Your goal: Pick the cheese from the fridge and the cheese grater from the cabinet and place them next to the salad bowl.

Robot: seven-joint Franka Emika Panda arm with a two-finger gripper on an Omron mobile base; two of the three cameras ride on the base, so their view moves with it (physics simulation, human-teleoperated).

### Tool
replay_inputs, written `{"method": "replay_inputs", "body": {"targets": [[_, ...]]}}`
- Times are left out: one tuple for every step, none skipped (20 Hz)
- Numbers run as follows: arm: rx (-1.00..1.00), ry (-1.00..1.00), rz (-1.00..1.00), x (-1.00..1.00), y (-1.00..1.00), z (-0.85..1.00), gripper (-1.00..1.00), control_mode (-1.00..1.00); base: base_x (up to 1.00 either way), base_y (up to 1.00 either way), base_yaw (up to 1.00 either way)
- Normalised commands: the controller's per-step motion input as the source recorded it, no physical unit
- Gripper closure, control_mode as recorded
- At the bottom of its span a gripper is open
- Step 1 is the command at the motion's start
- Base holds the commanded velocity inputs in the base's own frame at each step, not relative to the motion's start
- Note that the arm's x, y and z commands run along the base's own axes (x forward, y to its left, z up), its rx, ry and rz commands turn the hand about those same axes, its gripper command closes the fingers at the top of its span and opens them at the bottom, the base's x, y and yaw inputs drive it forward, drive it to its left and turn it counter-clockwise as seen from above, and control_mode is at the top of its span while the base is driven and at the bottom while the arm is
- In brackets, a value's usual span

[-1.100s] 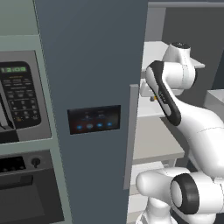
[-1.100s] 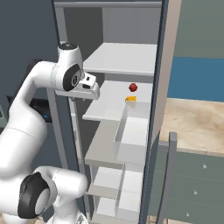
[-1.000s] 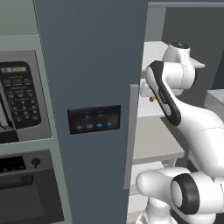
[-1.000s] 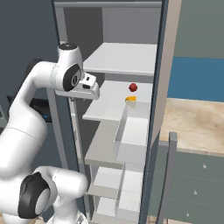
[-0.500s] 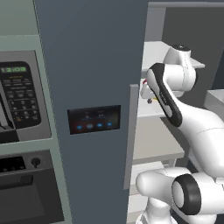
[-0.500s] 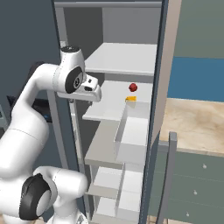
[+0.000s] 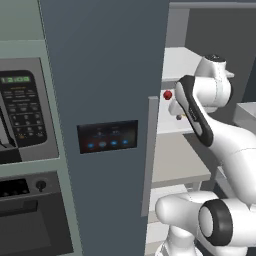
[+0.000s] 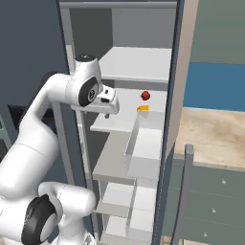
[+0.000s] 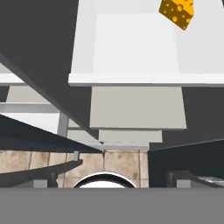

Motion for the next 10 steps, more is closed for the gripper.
{"method": "replay_inputs", "body": {"targets": [[0.00, -0.05, 0.01, 0.00, -0.25, 0.00, -1.00, -1.00, 0.00, 0.00, 0.00], [0.00, -0.04, 0.01, 0.00, -0.28, 0.00, -1.00, -1.00, 0.00, 0.00, 0.00], [0.00, -0.06, 0.01, 0.00, -0.31, -0.01, -1.00, -1.00, 0.00, 0.00, 0.00], [0.00, -0.09, 0.01, 0.00, -0.31, -0.11, -1.00, -1.00, 0.00, 0.00, 0.00], [0.00, -0.10, 0.01, 0.02, -0.29, -0.15, -1.00, -1.00, 0.00, 0.00, 0.00], [0.00, -0.10, 0.00, 0.04, -0.24, -0.17, -1.00, -1.00, 0.00, 0.00, 0.00], [0.00, -0.10, 0.00, 0.07, -0.21, -0.19, -1.00, -1.00, 0.00, 0.00, 0.00], [0.00, -0.07, 0.00, 0.18, -0.12, -0.20, -1.00, -1.00, 0.00, 0.00, 0.00], [0.00, -0.06, 0.00, 0.22, -0.09, -0.17, -1.00, -1.00, 0.00, 0.00, 0.00], [0.00, -0.04, 0.00, 0.28, -0.03, -0.14, -1.00, -1.00, 0.00, 0.00, 0.00]]}}
